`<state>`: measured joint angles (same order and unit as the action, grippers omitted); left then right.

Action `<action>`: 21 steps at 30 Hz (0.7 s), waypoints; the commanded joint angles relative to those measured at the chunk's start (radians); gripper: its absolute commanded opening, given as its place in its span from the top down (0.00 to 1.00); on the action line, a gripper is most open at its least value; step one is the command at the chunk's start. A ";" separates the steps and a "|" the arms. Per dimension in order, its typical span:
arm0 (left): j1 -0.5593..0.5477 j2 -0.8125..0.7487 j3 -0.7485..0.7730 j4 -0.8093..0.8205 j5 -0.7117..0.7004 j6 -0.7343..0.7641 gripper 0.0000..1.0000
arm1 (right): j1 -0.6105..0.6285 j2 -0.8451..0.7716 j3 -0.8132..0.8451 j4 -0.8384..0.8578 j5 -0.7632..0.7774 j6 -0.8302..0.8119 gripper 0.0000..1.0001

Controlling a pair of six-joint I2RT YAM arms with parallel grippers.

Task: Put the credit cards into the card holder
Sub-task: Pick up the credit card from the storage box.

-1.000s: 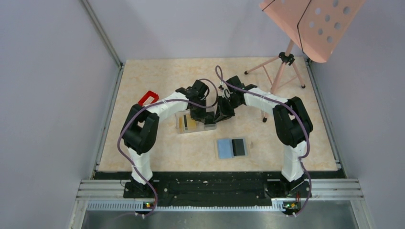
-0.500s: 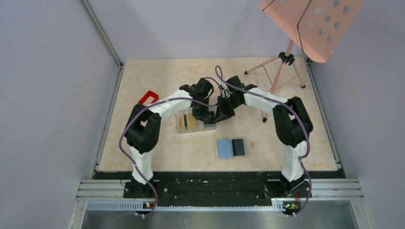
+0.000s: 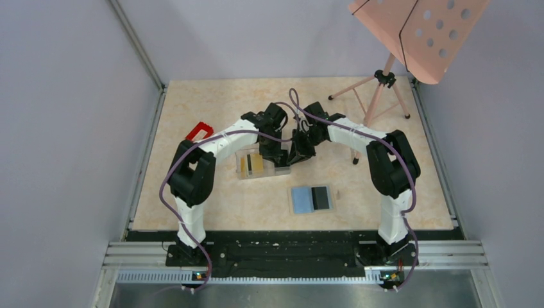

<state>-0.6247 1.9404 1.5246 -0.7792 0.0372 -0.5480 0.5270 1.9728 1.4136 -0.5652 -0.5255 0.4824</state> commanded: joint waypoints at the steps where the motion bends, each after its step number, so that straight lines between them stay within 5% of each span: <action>1: -0.011 -0.035 0.016 0.137 0.123 -0.046 0.77 | 0.013 -0.031 0.002 -0.005 -0.040 -0.011 0.91; 21: 0.012 -0.088 -0.070 0.271 0.221 -0.109 0.77 | 0.005 -0.034 0.002 -0.011 -0.037 -0.018 0.91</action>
<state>-0.5953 1.8790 1.4525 -0.6727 0.1265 -0.6117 0.5247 1.9720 1.4136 -0.5751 -0.5247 0.4812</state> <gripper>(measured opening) 0.230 0.140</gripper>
